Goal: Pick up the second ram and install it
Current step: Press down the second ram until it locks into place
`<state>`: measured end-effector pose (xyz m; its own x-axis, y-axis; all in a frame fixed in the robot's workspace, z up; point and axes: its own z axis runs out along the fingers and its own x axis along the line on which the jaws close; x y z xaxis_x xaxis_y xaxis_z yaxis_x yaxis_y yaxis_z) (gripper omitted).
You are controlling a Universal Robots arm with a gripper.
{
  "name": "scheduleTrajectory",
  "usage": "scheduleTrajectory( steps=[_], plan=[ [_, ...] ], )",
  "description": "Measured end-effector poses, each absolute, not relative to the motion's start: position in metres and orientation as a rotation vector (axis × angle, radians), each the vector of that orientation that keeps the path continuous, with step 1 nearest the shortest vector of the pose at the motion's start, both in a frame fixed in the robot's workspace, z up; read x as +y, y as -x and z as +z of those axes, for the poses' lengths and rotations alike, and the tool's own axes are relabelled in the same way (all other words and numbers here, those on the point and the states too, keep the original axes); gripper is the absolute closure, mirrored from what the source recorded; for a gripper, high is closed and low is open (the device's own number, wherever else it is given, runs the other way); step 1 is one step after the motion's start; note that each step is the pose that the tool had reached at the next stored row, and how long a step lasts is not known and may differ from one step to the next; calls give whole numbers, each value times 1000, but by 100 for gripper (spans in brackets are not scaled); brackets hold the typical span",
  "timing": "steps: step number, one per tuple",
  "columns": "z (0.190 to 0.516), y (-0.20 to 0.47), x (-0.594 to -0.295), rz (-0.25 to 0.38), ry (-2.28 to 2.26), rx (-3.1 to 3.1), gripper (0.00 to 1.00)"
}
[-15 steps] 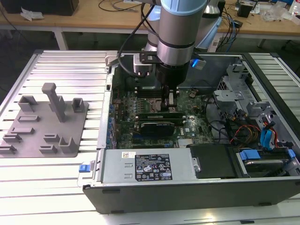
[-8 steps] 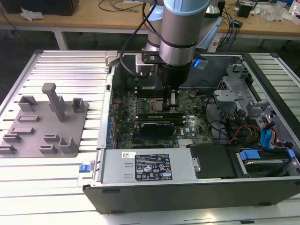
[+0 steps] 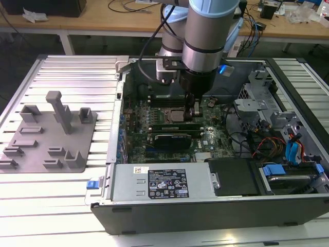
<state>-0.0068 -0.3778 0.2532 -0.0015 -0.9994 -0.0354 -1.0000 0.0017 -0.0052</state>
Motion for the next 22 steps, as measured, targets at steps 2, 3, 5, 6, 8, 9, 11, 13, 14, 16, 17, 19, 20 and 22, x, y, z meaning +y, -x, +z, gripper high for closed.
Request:
scheduleTrajectory(
  steps=[2,3,5,6,8,9,11,13,14,16,17,19,20,22],
  plan=[
    [253,-2,-378,33,2199,2203,92],
    [253,-5,-378,33,2199,2203,92],
    [252,-10,-378,34,2199,2203,92],
    [251,-11,-378,34,2200,2203,92],
    [249,-15,-378,35,2200,2204,92],
    [247,-19,-378,36,2201,2204,92],
    [245,-21,-378,38,2201,2205,92],
    [242,-21,-378,38,2201,2205,92],
    [241,-21,-378,38,2201,2205,92],
    [238,-21,-377,38,2201,2205,92],
    [237,-21,-377,38,2201,2205,92],
    [235,-21,-377,38,2202,2205,92],
    [233,-21,-377,38,2201,2205,92],
    [232,-21,-377,38,2201,2205,92]
  ],
)
